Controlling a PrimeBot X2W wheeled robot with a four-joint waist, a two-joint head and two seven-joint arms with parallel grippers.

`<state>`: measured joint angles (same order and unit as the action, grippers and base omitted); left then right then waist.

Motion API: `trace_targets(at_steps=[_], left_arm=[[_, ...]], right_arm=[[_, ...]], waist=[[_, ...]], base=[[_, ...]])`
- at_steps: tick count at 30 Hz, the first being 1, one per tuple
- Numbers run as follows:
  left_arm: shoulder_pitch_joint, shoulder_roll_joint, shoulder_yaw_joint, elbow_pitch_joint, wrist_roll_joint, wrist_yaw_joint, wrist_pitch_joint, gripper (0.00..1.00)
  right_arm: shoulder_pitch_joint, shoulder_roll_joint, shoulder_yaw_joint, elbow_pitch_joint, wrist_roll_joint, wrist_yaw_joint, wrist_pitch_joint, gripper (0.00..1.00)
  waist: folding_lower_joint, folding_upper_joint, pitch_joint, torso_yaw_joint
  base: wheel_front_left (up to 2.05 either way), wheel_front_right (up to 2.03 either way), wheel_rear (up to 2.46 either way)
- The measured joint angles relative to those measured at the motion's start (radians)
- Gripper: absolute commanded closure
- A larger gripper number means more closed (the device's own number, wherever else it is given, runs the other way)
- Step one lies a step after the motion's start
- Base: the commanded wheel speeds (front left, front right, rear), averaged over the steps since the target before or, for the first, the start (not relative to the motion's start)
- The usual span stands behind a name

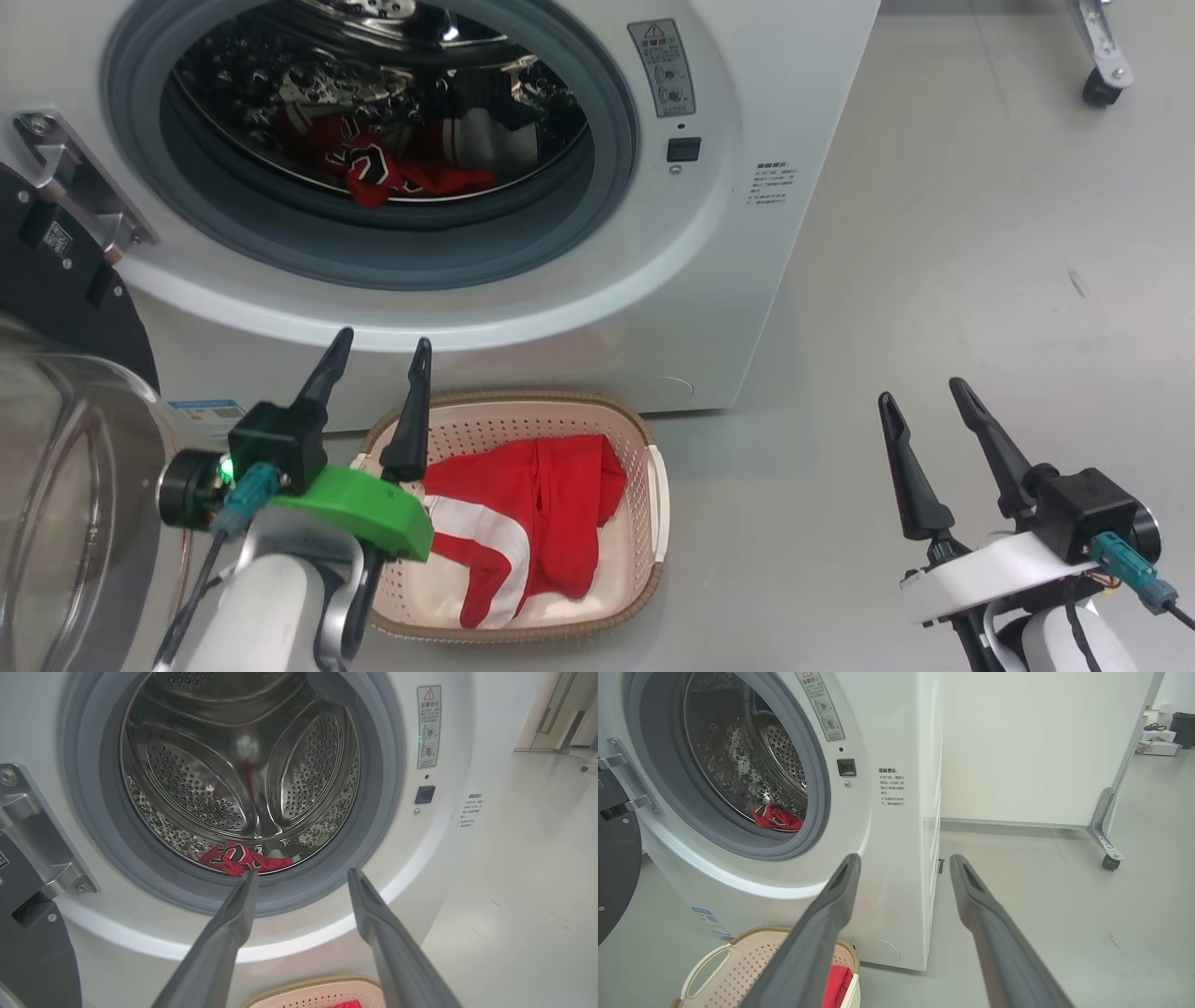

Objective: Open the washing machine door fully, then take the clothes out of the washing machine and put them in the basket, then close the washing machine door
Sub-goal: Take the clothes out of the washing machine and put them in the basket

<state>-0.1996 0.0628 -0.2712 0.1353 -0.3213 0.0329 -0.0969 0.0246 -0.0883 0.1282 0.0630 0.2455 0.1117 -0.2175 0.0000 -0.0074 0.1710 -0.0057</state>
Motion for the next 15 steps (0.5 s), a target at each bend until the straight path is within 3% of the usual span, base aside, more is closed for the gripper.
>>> trace_targets(at_steps=[15], left_arm=[[-0.331,0.008,0.016,0.207,-0.004,-0.021,0.203,0.00]], right_arm=[[-0.114,-0.001,0.039,-0.041,0.018,0.002,0.001,0.00]], waist=[[0.0000,0.0000,0.190,-0.024]], base=[[0.00,0.00,0.00]])
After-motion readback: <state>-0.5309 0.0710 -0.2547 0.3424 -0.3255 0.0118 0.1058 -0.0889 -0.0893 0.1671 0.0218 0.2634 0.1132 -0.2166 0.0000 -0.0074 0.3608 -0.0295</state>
